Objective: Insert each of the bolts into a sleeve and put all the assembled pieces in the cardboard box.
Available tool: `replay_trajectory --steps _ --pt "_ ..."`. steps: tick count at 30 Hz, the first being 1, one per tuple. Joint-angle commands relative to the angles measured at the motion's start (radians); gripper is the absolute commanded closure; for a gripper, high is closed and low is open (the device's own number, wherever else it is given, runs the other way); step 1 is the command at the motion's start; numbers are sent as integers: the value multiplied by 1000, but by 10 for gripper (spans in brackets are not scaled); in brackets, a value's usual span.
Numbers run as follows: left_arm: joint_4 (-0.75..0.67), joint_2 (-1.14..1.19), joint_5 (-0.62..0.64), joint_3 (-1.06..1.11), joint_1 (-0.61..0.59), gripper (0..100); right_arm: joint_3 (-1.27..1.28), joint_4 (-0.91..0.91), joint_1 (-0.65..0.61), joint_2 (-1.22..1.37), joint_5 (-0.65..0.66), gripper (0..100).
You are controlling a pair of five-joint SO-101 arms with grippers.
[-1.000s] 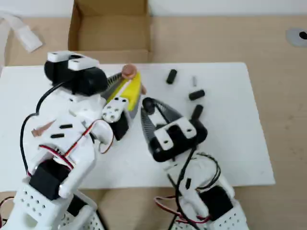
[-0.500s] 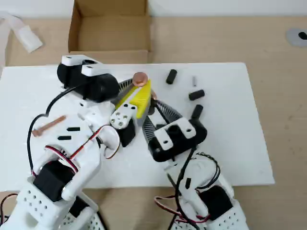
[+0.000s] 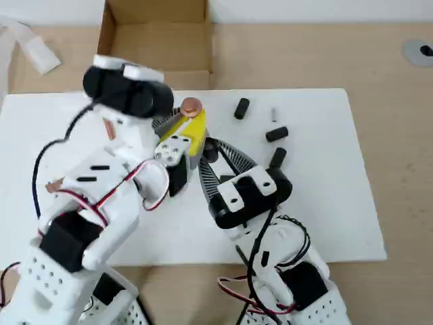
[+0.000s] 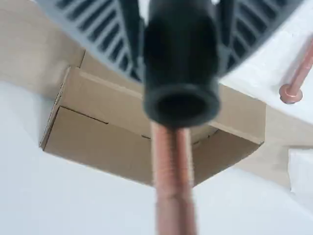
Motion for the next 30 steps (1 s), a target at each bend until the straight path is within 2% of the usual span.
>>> replay_trajectory --steps 1,8,11,19,30 --pt "11 25 14 -106 14 994 -5 -29 -8 -67 -6 988" --pt "12 31 8 -172 6 994 -4 -25 -8 -67 -6 988" --pt "83 35 -26 -247 14 994 -4 -25 -8 -67 -6 988" --pt "232 88 -21 -351 35 994 -5 -29 -8 -67 -6 988" --pt "298 107 0 -437 37 994 -5 -28 -8 -67 -6 988"
